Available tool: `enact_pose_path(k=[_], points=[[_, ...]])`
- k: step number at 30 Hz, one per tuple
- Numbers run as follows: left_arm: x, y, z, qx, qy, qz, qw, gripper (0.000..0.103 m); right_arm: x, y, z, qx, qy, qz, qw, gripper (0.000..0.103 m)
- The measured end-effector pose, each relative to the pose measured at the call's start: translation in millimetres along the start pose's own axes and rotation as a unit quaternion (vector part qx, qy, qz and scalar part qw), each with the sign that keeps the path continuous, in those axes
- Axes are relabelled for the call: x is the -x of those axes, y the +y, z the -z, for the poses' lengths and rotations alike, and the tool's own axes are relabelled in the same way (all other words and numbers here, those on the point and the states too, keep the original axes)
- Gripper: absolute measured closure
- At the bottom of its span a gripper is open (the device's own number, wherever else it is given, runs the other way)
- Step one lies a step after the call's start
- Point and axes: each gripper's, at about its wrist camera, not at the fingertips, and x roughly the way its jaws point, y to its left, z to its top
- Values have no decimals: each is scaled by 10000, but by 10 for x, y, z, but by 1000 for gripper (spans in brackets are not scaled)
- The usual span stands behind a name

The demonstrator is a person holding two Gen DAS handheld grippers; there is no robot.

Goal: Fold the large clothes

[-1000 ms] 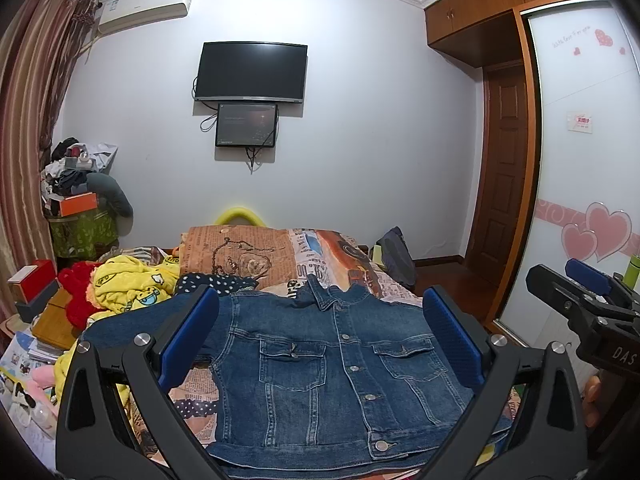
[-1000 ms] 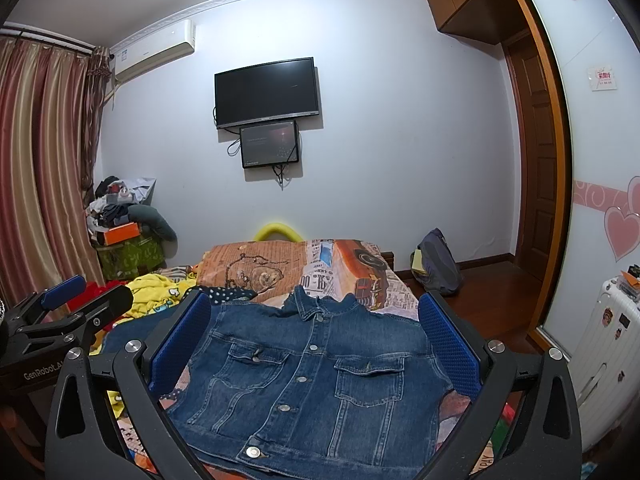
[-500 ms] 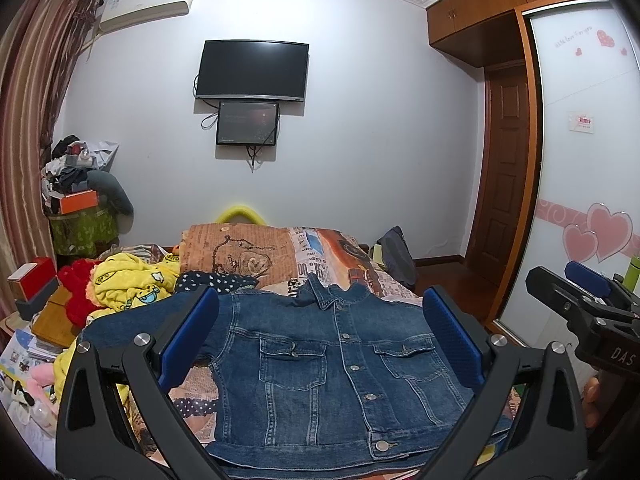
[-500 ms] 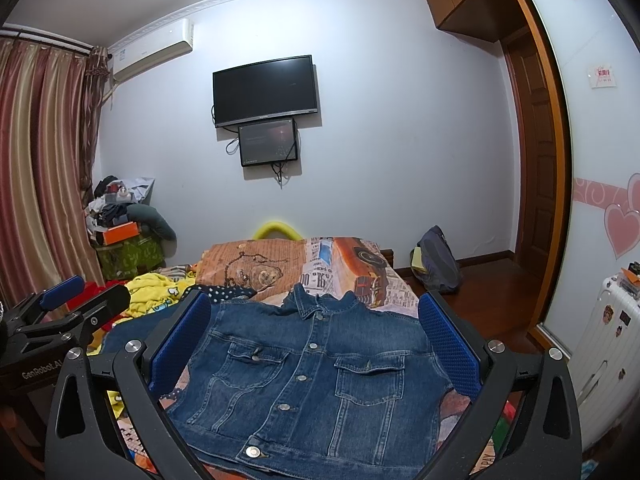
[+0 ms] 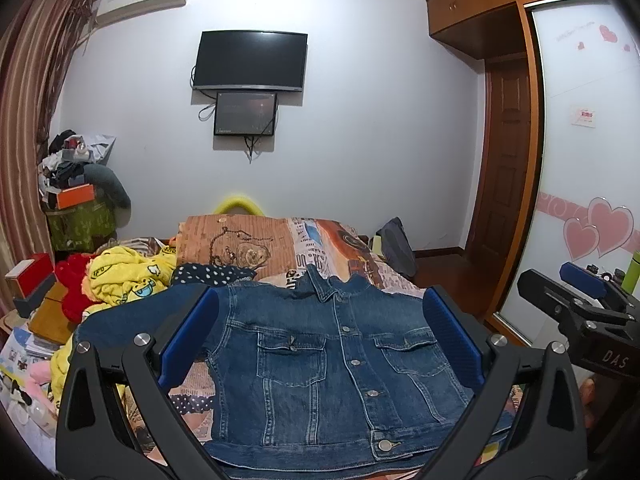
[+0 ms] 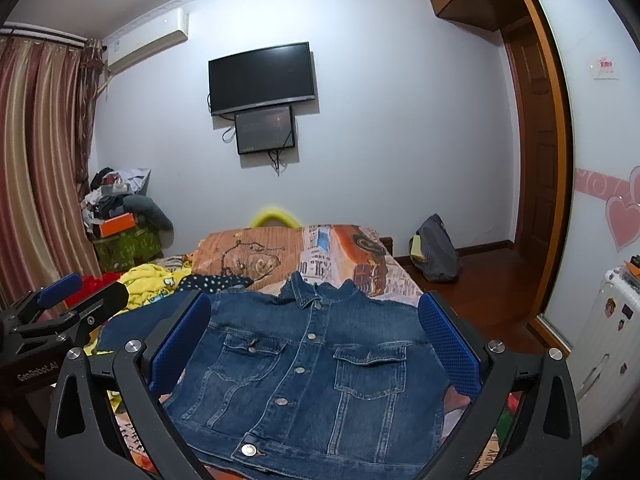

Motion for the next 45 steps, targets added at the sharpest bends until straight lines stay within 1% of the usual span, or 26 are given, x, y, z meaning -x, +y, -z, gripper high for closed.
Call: enact_pose_path(k=[7,12,17,20,22,25,28,30,32,34,36,38,39,40,42,43,44,45], points=[[-229,83,22,63,170,-75,9998,1,-177,-24,38,-58,244,-27,9997,0],[-440,196,57,124,323,-170,9993,1,-383,-43,64,-114,482,-71,9987,0],[-683,404,98,245,460,-484,9975,1,-617,-56,94,-161,763,-187,9968,0],[-856,648,111,445,626,-517,9957,1,-777,-40,93,-120,887,-230,9957,0],[-968,876,112,670,733,-590,9933,1,-893,-21,74,-49,961,-244,9951,0],[-1151,1236,114,938,959,-744,9882,1,-1099,17,44,105,1129,-382,9928,0],[-1362,1620,166,1203,1245,-912,9807,1,-1285,58,36,287,1220,-451,9911,0],[-1516,1897,238,1462,1487,-982,9731,1,-1423,88,48,434,1303,-447,9895,0],[-1647,2143,328,1762,1719,-953,9645,1,-1557,121,53,539,1383,-521,9876,0],[-1783,2404,437,2114,1973,-928,9528,1,-1703,143,75,599,1469,-601,9855,0],[-1924,2662,590,2475,2218,-980,9380,1,-1859,155,97,622,1590,-683,9829,0],[-2032,2869,733,2712,2431,-1089,9249,2,-2033,173,144,670,1734,-694,9801,0],[-2058,2948,800,2835,2505,-1073,9194,2,-2115,191,172,731,1808,-671,9785,0],[-2108,3044,890,2986,2602,-1051,9122,3,-2202,218,192,808,1876,-649,9768,0],[-2207,3231,1097,3326,2799,-1030,8947,6,-2343,248,274,976,2016,-629,9726,0],[-2229,3295,1174,3460,2875,-985,8876,9,-2405,254,302,1024,2091,-614,9706,0],[-2270,3372,1283,3649,2975,-927,8773,12,-2482,269,346,1067,2218,-618,9673,0],[-2299,3448,1392,3841,3040,-877,8674,13,-2555,278,386,1076,2349,-665,9637,0]])
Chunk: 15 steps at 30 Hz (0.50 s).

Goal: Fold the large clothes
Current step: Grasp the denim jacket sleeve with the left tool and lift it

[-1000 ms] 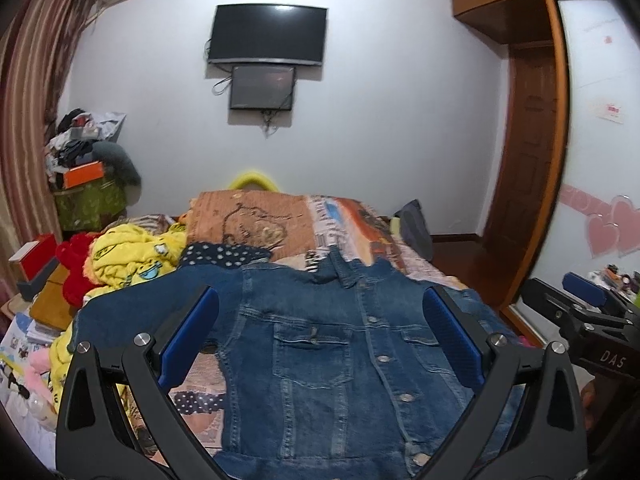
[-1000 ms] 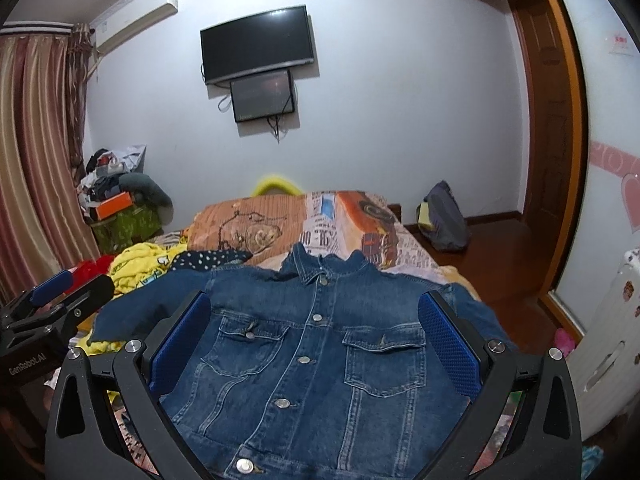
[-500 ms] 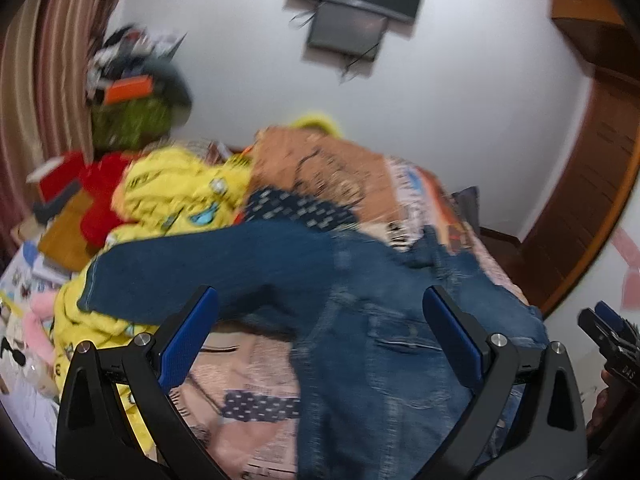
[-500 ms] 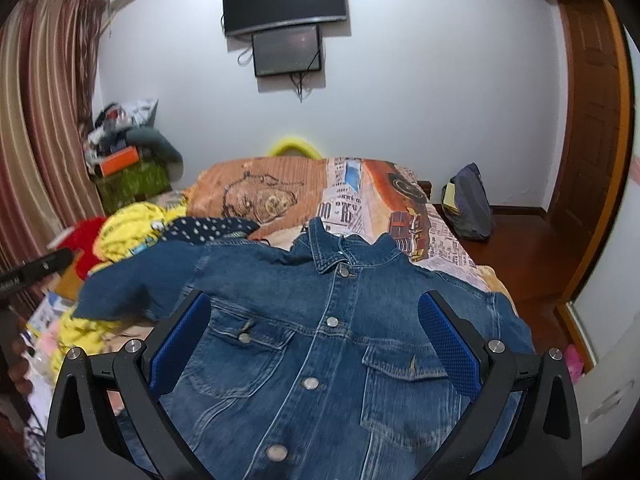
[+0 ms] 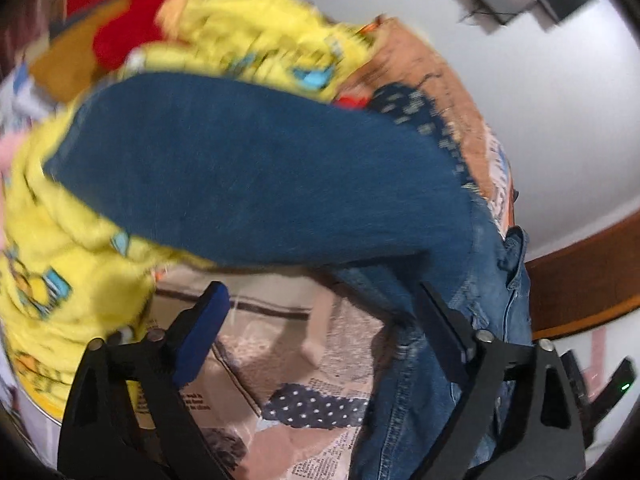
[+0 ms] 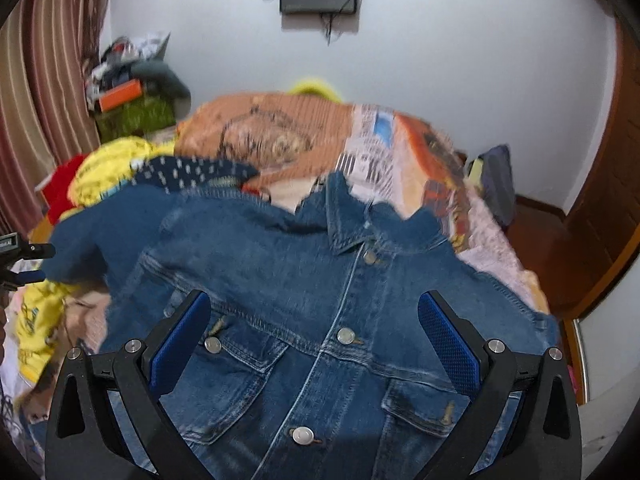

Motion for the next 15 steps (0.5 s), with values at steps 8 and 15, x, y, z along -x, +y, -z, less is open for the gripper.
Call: enact_pose_path(k=[8,15], points=[[-376,590,-61,1037,213,72,9944,21,-414,-79,54,-308,742,-488,9956,0],[-383,656,-163,1248,114,216,9919,40,-581,-164,119,-609,1041,-635,9907,0]])
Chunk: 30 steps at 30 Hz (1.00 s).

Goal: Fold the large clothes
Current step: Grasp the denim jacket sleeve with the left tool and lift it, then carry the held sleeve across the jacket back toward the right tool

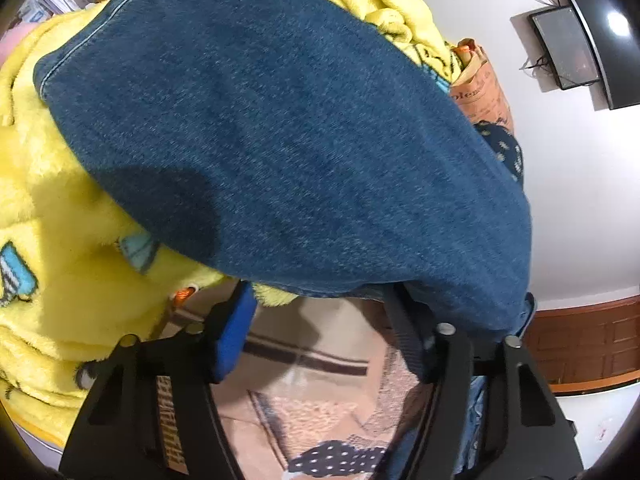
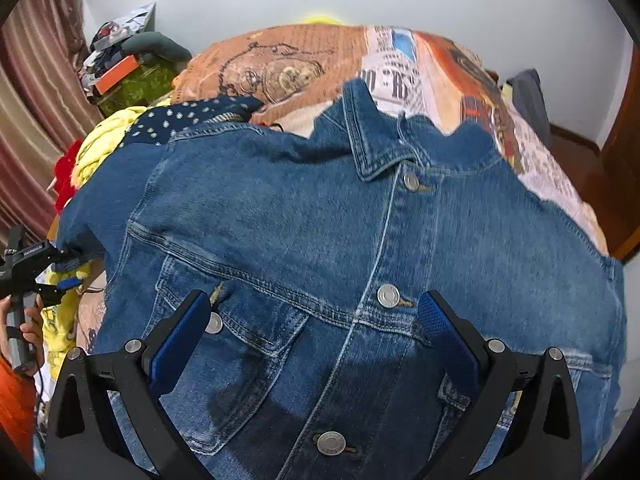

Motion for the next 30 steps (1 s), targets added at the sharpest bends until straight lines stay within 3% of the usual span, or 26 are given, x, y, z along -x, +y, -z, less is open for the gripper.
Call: enact_pose_path(k=[6,11,12,14,17,19,21,23,25,30], points=[[199,-134,-21,-382,-266,-363,9983,43,-41,-19,21,-108,87,-65,9999,0],[255,-8,-201,-382,-518,-606,9961,45,-34,54,21,43,59,-37,10000,0],[246,20,-227,-405,-597,-744,9946,49,-36,69,24,84,58,-23,9999,0],[192,49,-267,-428,-655,-881,9930,67,-40,94,25,143,63,3,9999,0],[230,-11,-266,-546,-872,-1047,9892,85,-34,116,22,213,58,64,9997,0],[299,-227,-226,-949,-1204,-1411,9780,90,-17,132,29,244,42,87,9997,0],[423,-467,-158,-1431,-1597,-1719,9615,92,2,141,28,262,32,107,9996,0],[554,-653,-119,-1789,-1873,-1834,9483,93,24,144,32,287,-1,134,9995,0],[691,-849,-99,-2052,-2074,-1823,9390,93,50,156,37,302,-26,147,9994,0],[1026,-1439,-9,-2611,-2458,-1360,9235,94,158,151,18,330,-170,178,9992,0]])
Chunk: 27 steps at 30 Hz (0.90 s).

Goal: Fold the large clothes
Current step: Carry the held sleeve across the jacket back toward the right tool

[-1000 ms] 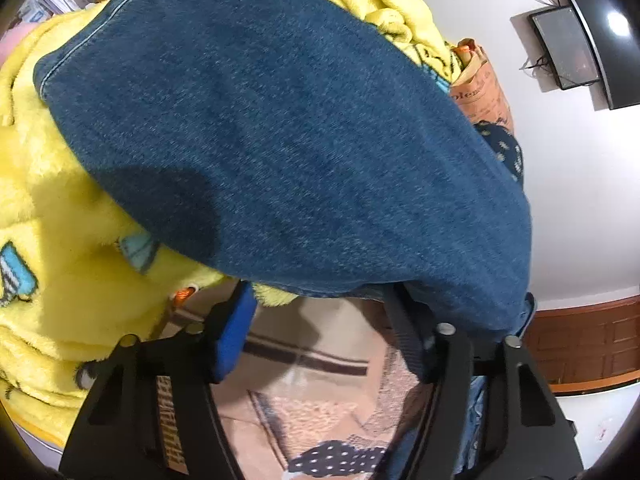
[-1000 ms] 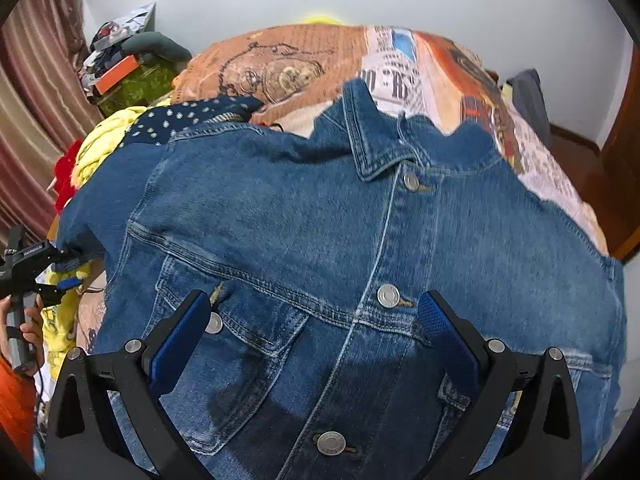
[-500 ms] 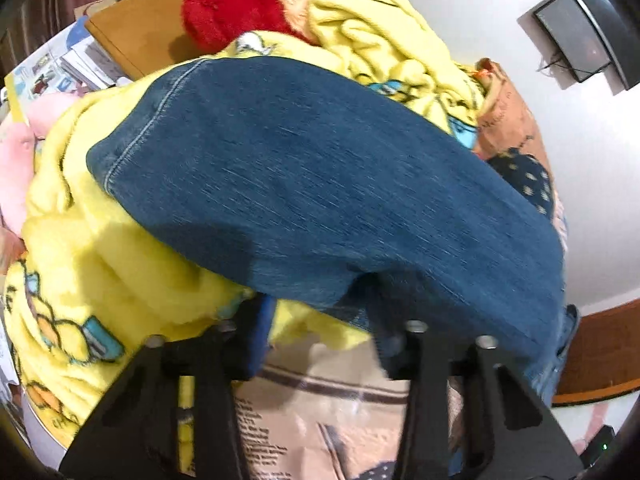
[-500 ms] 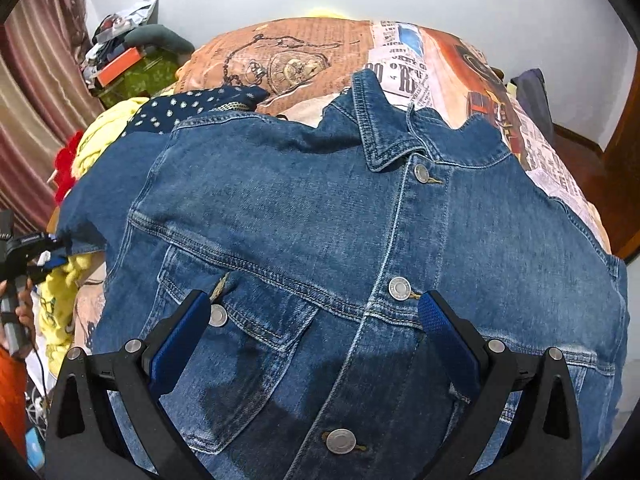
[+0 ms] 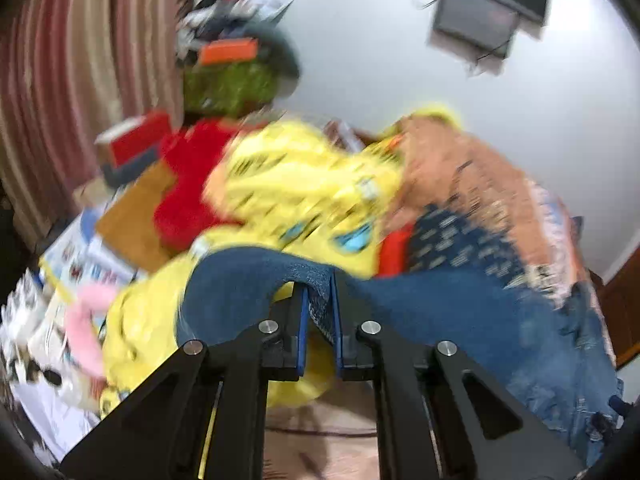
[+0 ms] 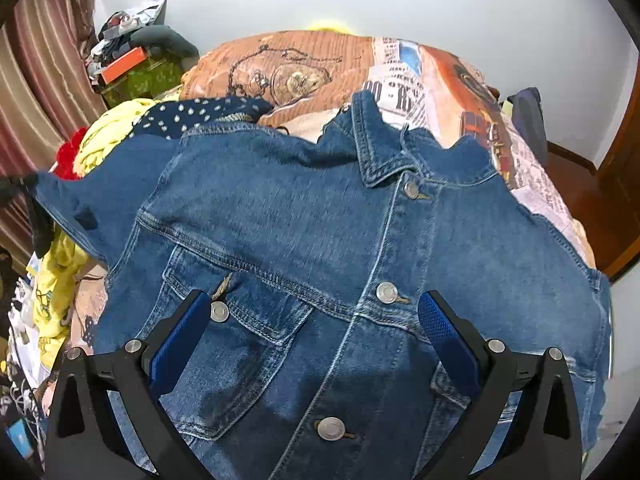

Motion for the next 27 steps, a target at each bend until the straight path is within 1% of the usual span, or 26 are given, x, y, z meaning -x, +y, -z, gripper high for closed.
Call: enact_pose_path(k=[4,7,9,10,12,15,18,19,21,24,27], points=[[342,-489,-237,-278,-424,507,9974,94,97,-48,-23,-69,-113,23,9999,0],[584,-938,-355,-591,-690,998,9909,94,165,-111,-30,-110,-183,42,9998,0],[725,-1302,-390,-864,-790,1409,9831,94,197,-158,-29,-135,-213,93,9996,0],[763,-1449,-378,-957,-809,1545,9800,94,213,-177,-24,-147,-222,103,9996,0],[800,-1764,-326,-1185,-763,1864,9723,94,242,-234,-10,-178,-236,129,9995,0],[756,-2275,-137,-1591,-518,2274,9593,94,290,-298,21,-178,-254,201,9993,0],[637,-2641,115,-1974,-190,2507,9475,94,326,-376,63,-157,-267,324,9990,0],[579,-2782,223,-2121,-32,2585,9424,94,333,-413,81,-150,-258,372,9989,0],[460,-3007,473,-2414,262,2656,9330,94,342,-490,123,-162,-231,448,9986,0],[223,-3264,885,-2788,843,2808,9145,94,334,-616,183,-235,-159,520,9982,0],[60,-3423,1233,-3005,1295,2852,9009,94,305,-736,254,-343,-45,588,9977,0]])
